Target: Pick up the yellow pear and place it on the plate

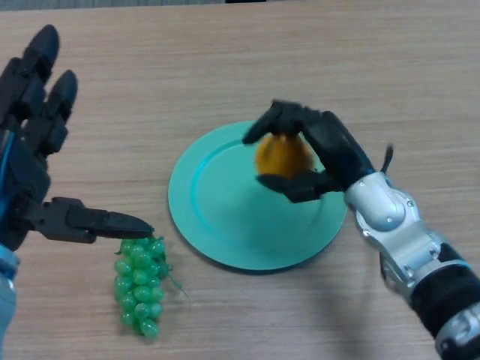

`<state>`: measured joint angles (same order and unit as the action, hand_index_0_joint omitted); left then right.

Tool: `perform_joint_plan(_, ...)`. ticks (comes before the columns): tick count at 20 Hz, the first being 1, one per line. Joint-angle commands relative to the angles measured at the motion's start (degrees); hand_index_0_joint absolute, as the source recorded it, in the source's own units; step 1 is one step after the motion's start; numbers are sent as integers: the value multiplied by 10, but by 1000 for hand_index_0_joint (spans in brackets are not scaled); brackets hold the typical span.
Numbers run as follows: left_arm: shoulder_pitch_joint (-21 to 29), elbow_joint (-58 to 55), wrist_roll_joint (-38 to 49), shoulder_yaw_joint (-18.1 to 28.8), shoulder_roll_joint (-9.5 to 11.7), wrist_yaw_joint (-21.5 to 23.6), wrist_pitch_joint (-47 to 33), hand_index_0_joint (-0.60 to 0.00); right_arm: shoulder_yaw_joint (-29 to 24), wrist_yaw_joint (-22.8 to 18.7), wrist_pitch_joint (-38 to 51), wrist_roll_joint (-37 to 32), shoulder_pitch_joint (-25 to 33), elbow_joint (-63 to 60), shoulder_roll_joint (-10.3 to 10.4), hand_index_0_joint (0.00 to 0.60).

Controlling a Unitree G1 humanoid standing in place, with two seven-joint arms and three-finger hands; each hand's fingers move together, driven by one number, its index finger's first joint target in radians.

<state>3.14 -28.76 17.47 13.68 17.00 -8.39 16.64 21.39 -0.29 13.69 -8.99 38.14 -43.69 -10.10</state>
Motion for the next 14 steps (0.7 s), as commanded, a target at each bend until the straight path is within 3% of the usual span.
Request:
perform_joint_plan(1,17,-32,28,44,25,-3,-80,0,6,-12,36,-34,33,22,-8,600)
perform_joint_plan(6,9,-29,23,48,24,-6,-81,0,30,5,-3,-74,18,35,-8,600)
perform_joint_plan(9,6,-29,19,45,19,-5,-89,0,38,12,8,-49,18,34,-8,600)
perform_joint_plan(10,6,-29,18,45,19,-5,-90,0,38,12,8,-47,18,35,-8,502)
perform_joint_plan(13,3,-30,19,46,15,-2,-99,0,31,17,2,-45,11,58,-8,101)
perform_joint_plan(14,-1,-33,21,47,14,-1,-103,0,21,15,-8,-43,6,79,-8,18)
